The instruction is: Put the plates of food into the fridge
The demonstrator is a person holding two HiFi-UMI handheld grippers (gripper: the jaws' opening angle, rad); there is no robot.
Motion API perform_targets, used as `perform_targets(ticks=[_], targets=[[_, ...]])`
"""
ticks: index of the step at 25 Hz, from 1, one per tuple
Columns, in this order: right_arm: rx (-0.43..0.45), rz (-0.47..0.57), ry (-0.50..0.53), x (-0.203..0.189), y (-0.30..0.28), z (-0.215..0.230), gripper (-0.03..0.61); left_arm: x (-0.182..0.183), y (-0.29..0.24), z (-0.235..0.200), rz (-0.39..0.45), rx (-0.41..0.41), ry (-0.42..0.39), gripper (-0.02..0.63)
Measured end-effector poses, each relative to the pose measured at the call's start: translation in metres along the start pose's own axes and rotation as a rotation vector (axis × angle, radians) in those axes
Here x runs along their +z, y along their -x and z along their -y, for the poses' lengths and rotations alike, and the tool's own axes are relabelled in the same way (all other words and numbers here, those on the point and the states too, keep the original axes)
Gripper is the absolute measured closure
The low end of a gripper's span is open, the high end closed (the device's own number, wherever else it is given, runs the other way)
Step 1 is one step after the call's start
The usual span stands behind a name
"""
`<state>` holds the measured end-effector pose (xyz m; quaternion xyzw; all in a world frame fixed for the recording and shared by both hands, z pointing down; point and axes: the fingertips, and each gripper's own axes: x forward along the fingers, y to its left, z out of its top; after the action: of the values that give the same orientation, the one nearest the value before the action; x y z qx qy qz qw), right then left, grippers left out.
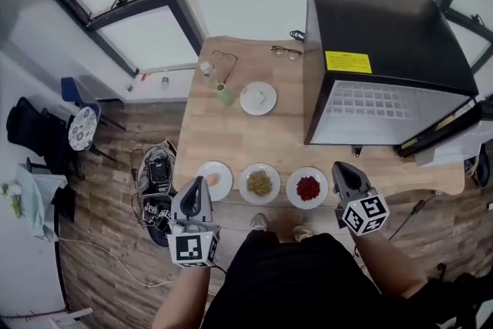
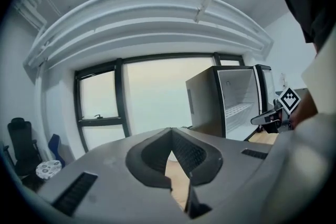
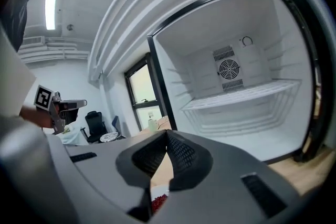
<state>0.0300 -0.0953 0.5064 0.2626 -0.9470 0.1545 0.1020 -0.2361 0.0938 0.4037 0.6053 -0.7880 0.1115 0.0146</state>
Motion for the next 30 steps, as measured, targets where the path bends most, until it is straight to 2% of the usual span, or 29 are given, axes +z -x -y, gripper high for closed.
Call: perform_targets(ticks=[8, 12, 14, 21, 30], targets=[[-0.239, 0.052, -0.081, -0.01, 0.023, 0.004, 0.557, -0.002, -0.079, 0.018, 0.047, -0.292, -0.001, 0.609], [-0.379, 0.026, -0.147, -0.039, 0.034, 0.002, 0.557, -0.016, -0.098, 0.026, 0.044, -0.413, 0.0, 0.609], [-0.418, 0.026, -0.185, -0.053, 0.039, -0.003, 0.557, -0.025, -0.106, 0.03, 0.032, -0.465, -0.005, 0.609], [-0.433, 0.026, -0.404, -0.111, 0.05, -0.029, 0.557, -0.033, -0.112, 0.061, 0.032, -0.629, -0.023, 0.609], [-0.48, 0.02, -0.634, -0.197, 0.059, -0.031, 0.55, -0.048, -0.096, 0.072, -0.004, -0.682, -0.081, 0.609]])
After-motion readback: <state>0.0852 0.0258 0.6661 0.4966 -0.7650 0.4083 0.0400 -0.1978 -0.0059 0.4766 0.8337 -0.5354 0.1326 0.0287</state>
